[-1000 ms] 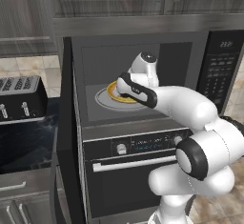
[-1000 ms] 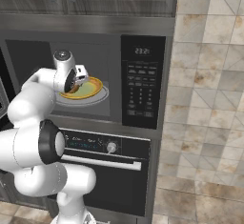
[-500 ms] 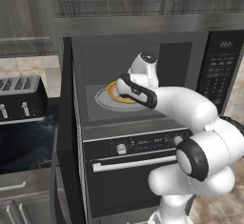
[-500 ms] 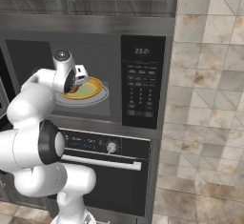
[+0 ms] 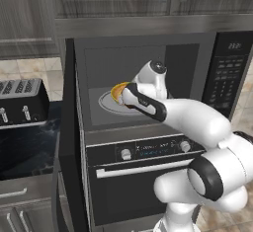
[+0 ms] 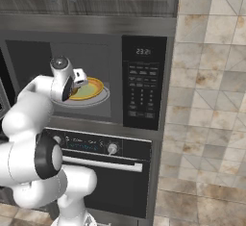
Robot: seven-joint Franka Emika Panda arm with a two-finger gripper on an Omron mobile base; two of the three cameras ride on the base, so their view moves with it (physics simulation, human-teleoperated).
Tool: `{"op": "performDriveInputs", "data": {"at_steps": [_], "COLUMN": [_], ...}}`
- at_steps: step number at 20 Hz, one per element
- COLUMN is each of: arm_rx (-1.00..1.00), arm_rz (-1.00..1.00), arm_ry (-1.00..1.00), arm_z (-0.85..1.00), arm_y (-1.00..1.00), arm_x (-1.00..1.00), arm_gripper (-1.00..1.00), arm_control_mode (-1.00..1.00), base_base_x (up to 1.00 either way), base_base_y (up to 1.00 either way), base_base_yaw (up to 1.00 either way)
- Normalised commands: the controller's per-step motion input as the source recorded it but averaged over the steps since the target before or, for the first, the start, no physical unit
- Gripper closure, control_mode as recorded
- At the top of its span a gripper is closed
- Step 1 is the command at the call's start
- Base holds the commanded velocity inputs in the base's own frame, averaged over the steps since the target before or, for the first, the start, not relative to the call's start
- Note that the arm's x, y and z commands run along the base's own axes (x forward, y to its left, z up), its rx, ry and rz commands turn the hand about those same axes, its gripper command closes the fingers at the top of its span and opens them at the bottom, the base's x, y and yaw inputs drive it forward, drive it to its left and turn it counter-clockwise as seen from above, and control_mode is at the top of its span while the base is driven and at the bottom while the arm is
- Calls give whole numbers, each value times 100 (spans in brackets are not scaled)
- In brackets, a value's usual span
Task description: Retrieve the reheated potato from the microwave, then place the potato, cheese, and condiment on the cutting board.
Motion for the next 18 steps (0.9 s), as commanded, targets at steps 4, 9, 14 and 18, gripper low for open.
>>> {"op": "performDriveInputs", "data": {"at_steps": [4, 9, 14, 18], "arm_rx": [7, 9, 3, 0], "arm_rz": [-2, -2, -3, -9], "arm_ry": [0, 0, -4, -19], "arm_z": [34, 37, 9, -2], "arm_y": [-8, -13, -9, 0], "arm_x": [-1, -19, -70, -76], "arm_gripper": [100, 100, 100, 100], "arm_control_mode": [-100, -100, -100, -100], "base_base_x": [0, 0, 0, 0], "base_base_y": [0, 0, 0, 0], "base_base_yaw": [0, 0, 0, 0]}}
